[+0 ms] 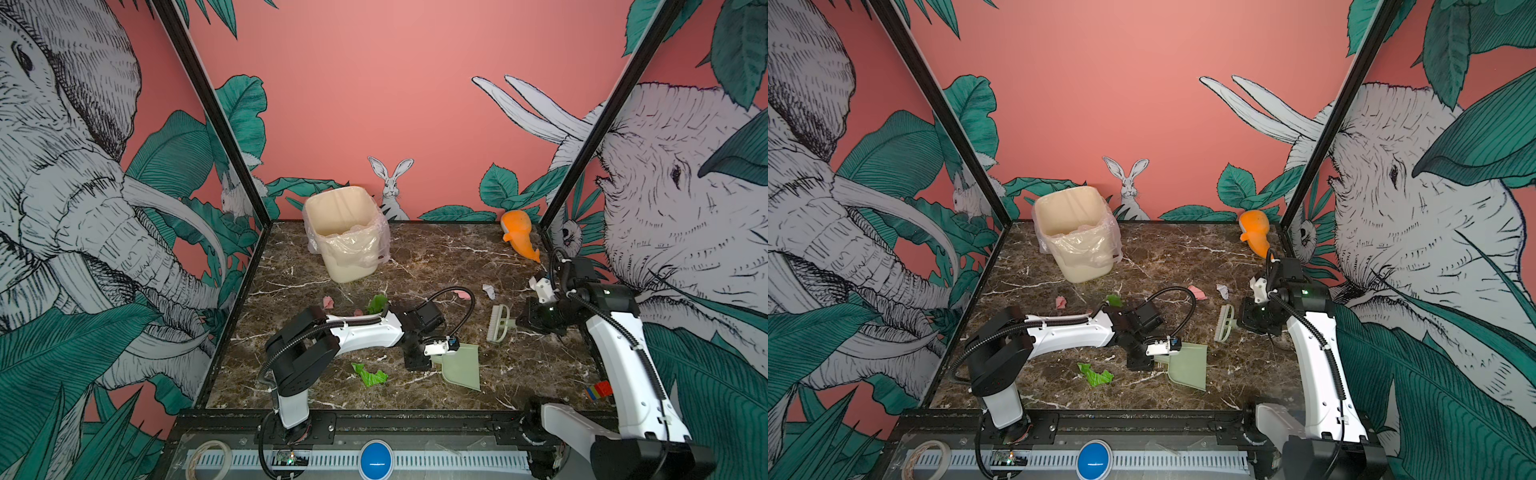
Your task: Sweep away the paper scraps from the table
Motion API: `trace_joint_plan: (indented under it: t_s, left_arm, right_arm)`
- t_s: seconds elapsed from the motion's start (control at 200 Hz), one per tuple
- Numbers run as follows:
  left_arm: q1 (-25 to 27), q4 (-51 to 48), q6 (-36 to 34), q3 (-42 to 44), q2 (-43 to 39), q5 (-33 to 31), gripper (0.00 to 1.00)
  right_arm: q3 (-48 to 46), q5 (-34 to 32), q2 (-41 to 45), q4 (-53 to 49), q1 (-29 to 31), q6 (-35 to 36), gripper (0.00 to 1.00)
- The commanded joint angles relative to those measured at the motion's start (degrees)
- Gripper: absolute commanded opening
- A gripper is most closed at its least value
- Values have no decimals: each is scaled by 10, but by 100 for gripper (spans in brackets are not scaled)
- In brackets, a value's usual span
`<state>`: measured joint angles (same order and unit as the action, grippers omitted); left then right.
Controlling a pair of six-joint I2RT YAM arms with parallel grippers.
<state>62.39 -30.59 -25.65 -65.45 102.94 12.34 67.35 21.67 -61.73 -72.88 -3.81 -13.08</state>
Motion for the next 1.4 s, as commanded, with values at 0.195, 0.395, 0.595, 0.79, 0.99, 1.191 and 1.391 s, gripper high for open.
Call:
trace_joint_plan:
  t_s: [0.195,0.395,0.595,0.79,0.99,1.191,1.391]
  left_arm:
    - [12,55,19,7,-9,-30,47]
    - [17,69,22,10,2,-19,44]
    - [21,83,26,23,6,-14,40]
    - [22,108,33,44,3,-22,38]
    - [22,142,47,77,-7,-37,35]
    - [22,173,60,111,-32,-54,32]
    - [22,187,67,121,-36,-61,28]
  right_arm:
    - [0,2,10,-3,-2,2,0]
    - [2,0,9,-4,-3,3,0]
    - [1,3,7,-1,-3,3,0]
    - [1,3,7,0,-3,4,0]
    - [2,3,7,-1,-3,4,0]
    - [-2,3,9,1,-3,3,0]
    - [1,4,9,0,-3,2,0]
